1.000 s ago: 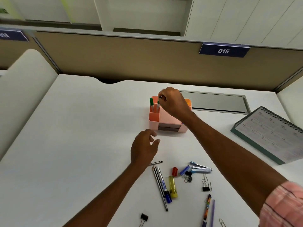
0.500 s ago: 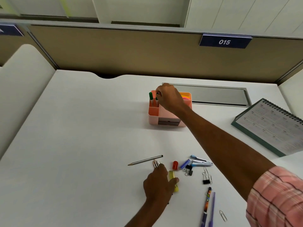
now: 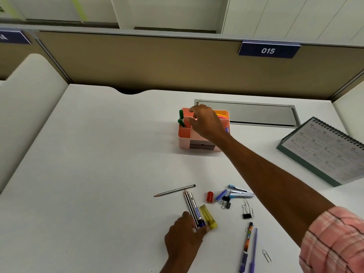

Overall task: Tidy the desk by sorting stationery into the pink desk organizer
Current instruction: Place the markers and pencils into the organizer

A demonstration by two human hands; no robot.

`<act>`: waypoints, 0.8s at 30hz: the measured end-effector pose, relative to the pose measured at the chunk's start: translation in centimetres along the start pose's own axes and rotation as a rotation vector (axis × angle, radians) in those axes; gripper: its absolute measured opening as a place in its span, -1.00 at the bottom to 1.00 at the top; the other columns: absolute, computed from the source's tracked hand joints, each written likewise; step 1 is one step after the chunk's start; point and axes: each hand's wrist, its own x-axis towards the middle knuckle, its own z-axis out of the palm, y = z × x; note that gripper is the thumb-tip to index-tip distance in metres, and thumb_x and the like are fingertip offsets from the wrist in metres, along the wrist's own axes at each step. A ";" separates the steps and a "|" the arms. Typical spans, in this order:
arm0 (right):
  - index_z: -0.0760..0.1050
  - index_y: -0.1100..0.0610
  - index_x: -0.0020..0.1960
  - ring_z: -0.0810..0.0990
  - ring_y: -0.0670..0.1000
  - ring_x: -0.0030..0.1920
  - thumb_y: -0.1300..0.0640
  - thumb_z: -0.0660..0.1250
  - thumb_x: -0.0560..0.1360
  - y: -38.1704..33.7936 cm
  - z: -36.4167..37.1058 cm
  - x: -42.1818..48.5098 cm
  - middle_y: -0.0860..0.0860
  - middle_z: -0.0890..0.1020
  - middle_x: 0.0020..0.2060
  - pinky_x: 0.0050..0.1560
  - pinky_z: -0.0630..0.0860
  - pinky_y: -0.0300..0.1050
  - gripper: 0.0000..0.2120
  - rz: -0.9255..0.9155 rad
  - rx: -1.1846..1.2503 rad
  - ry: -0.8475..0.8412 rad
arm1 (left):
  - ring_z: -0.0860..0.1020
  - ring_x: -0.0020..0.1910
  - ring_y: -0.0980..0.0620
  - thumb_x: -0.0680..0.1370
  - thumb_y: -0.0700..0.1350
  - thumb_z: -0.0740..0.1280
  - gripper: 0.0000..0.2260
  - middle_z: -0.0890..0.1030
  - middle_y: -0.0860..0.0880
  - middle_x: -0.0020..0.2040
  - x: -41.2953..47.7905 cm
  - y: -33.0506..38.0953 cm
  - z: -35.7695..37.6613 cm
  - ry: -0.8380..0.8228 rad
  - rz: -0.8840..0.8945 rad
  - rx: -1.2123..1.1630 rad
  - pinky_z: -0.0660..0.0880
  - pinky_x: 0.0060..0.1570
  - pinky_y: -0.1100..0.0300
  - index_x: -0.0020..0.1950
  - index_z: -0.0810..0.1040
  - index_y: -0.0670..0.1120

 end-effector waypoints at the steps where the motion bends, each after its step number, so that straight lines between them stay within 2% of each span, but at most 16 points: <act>1: 0.53 0.12 0.35 0.62 0.10 0.08 0.07 0.39 0.57 0.1 -0.1 -0.2 0.10 0.64 0.19 0.00 0.61 0.00 -0.63 0.002 0.002 0.005 | 0.55 -0.11 0.14 0.42 0.48 0.29 -0.53 0.56 0.14 -0.06 0.0 0.1 0.0 0.003 0.010 0.012 0.43 -0.22 0.26 0.05 0.40 0.13; 6: 0.57 0.11 0.31 0.62 0.03 0.01 0.07 0.42 0.56 0.9 -0.8 -1.0 0.07 0.66 0.15 -0.04 0.60 -0.06 -0.66 0.026 0.025 0.044 | 0.59 -0.02 0.12 0.55 0.29 0.28 -0.65 0.58 0.11 0.04 0.0 0.4 0.1 0.021 0.031 0.065 0.54 -0.08 0.23 0.19 0.42 0.10; 9: 0.59 0.12 0.28 0.63 0.05 0.01 0.07 0.42 0.57 1.5 -1.3 -1.8 0.07 0.68 0.13 -0.04 0.56 -0.10 -0.69 0.036 0.024 0.062 | 0.59 0.00 0.10 0.55 0.29 0.29 -0.62 0.58 0.11 0.06 -0.1 0.5 0.1 0.032 0.025 0.072 0.54 -0.05 0.23 0.22 0.40 0.08; 13: 0.62 0.14 0.24 0.64 0.06 0.00 0.08 0.43 0.56 2.3 -1.7 -2.9 0.08 0.69 0.09 0.03 0.60 -0.06 -0.71 0.034 0.018 0.066 | 0.59 0.05 0.09 0.54 0.30 0.32 -0.56 0.58 0.10 0.12 -0.1 0.6 0.2 0.020 0.026 0.092 0.52 -0.02 0.23 0.26 0.37 0.07; 16: 0.63 0.14 0.24 0.65 0.04 -0.01 0.10 0.44 0.56 2.6 -1.8 -3.7 0.06 0.70 0.09 0.02 0.58 -0.10 -0.72 0.048 0.040 0.062 | 0.59 -0.02 0.09 0.54 0.25 0.32 -0.63 0.57 0.10 0.05 -0.1 0.5 0.1 0.030 0.018 0.093 0.55 -0.07 0.23 0.22 0.40 0.08; 20: 0.65 0.14 0.21 0.66 0.03 -0.06 0.12 0.44 0.55 2.8 -2.1 -5.0 0.07 0.72 0.03 -0.04 0.55 -0.14 -0.75 0.026 0.048 0.077 | 0.57 -0.10 0.11 0.55 0.23 0.28 -0.70 0.58 0.10 -0.01 -0.1 0.5 -0.2 0.079 0.043 0.061 0.48 -0.20 0.27 0.17 0.43 0.09; 24: 0.66 0.15 0.22 0.68 0.03 -0.03 0.15 0.43 0.57 2.3 -2.3 -6.7 0.08 0.72 0.07 0.04 0.60 -0.11 -0.76 -0.055 0.028 0.013 | 0.54 -0.12 0.14 0.59 0.20 0.23 -0.78 0.58 0.12 -0.05 0.1 0.3 -0.5 0.112 0.061 0.016 0.52 -0.14 0.28 0.11 0.48 0.11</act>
